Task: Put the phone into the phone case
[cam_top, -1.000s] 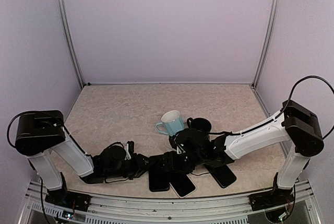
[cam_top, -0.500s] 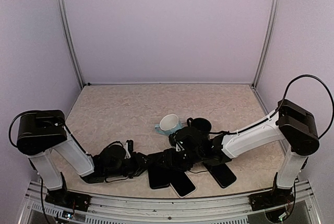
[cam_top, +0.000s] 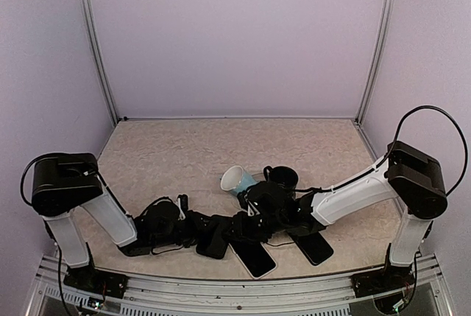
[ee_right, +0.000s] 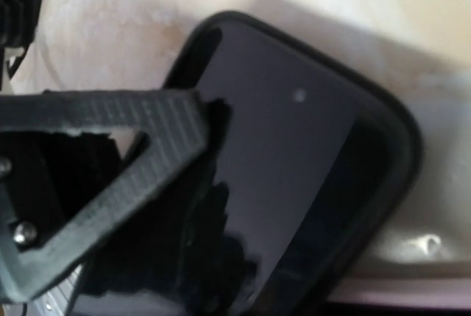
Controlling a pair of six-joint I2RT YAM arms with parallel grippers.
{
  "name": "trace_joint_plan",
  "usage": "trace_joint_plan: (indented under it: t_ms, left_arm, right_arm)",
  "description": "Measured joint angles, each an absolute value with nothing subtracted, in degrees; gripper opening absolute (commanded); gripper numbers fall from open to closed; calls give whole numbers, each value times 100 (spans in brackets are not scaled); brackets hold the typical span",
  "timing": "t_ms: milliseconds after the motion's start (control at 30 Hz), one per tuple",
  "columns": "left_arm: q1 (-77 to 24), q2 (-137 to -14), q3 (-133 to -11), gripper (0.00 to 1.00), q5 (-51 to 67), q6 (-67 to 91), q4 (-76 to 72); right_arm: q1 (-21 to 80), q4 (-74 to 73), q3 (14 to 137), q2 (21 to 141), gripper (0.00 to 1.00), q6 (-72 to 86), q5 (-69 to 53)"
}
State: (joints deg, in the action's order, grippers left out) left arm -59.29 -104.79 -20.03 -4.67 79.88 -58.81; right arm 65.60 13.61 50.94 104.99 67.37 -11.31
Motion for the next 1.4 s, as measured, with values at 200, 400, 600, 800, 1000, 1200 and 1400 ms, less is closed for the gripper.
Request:
trace_joint_plan:
  t_ms: [200, 400, 600, 800, 1000, 1200, 1400]
  left_arm:
    - [-5972, -10175, -1925, 23, -504, 7872, -5603]
    - [-6265, -9946, -1898, 37, 78, 7581, -5478]
    - [-6302, -10276, -1957, 12, 856, 7575, -5693]
    - [-6267, -10409, -1940, 0, 1055, 7644, -5992]
    - [-6423, -9467, -1949, 0, 687, 6766, -4812]
    - [-6794, -7915, -2180, 0, -102, 5201, -3481]
    - [-6888, -6173, -2252, 0, -296, 3662, -2928]
  right_arm:
    - [6567, 1400, 5017, 10481, 15, 6875, -1107]
    - [6547, 1494, 4956, 10403, 15, 6667, -1011]
    - [6506, 1693, 4954, 10394, 15, 6539, -1057]
    - [6506, 1734, 5043, 10403, 18, 6383, -1177]
    - [6539, 1146, 5282, 10154, 26, 5839, -1063]
    - [6563, 711, 5349, 8877, 46, 5100, -854]
    - [6473, 722, 5568, 7717, 98, 3566, -1258]
